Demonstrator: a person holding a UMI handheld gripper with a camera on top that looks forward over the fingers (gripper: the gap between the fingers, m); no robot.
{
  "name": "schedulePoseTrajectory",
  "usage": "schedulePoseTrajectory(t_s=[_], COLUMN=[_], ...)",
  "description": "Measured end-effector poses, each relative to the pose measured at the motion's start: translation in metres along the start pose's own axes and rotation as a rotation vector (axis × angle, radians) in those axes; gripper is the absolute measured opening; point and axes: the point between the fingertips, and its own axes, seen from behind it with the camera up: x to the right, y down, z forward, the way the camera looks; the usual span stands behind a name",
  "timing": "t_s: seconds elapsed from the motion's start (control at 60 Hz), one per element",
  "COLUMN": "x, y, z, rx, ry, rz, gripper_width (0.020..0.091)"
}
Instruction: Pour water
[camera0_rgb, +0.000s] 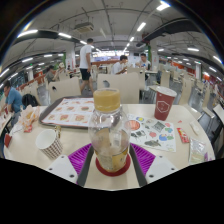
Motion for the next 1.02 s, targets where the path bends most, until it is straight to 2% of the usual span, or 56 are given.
schedulePoseTrajectory(t_s=[0.05,0.067,0.133,0.333,0.6,0.8,1.017], x=[0.001,0.003,0.004,-0.014,-0.070,-0.094,-0.093], y=[0.005,0.006,0.005,0.012,0.020,0.021,0.023], z=[-0.008,-0.012,-0.030,-0.115,-0.233,-0.272,-0.285], rx=[-0.030,-0.036,-0.049,-0.125,-0.162,-0.149,-0.135], ry=[0.016,0.029,0.058,0.111,0.126,0.114,0.139], rz=[-0.005,-0.009,-0.024,-0.014,-0.017,-0.007,-0.065], gripper_width=[0.0850,0.0861,0.0840,0.0851,0.0852,0.0851,0.0849])
